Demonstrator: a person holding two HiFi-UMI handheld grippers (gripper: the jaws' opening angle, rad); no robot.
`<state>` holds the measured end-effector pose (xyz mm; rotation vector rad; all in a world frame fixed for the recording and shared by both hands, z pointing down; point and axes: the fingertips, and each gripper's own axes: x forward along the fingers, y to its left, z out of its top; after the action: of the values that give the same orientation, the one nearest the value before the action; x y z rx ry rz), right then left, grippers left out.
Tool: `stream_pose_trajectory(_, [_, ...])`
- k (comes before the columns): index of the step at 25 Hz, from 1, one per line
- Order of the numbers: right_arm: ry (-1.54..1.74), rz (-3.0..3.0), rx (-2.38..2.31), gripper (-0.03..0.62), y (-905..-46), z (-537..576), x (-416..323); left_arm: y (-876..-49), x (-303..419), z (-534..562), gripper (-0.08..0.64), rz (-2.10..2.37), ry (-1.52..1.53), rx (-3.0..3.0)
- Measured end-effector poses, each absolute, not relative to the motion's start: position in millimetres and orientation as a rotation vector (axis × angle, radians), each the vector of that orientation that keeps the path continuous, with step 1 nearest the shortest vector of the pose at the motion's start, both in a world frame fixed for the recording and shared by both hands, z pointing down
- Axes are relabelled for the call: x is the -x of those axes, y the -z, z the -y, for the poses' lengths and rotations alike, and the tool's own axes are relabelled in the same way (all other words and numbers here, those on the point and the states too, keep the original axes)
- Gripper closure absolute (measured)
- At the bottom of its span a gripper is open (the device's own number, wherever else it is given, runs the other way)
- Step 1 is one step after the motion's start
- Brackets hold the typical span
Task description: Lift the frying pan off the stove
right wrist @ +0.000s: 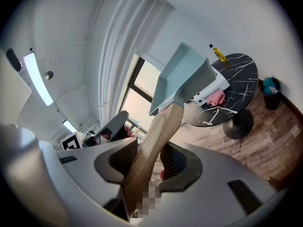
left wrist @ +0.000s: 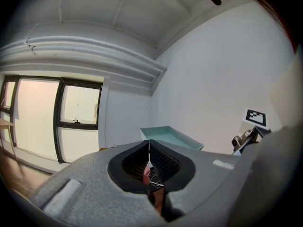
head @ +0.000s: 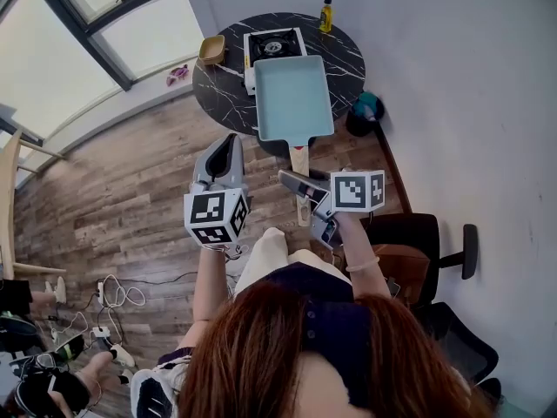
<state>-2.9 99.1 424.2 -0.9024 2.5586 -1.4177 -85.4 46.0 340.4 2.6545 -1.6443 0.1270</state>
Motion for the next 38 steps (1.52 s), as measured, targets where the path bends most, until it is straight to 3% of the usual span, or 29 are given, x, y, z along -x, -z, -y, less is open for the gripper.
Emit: stream_pose_trajectory(38, [1.393,-2.588,0.876,0.434,-426,-145,-10,-349,68,-86,0.546,1.655,-0.117,-2.653])
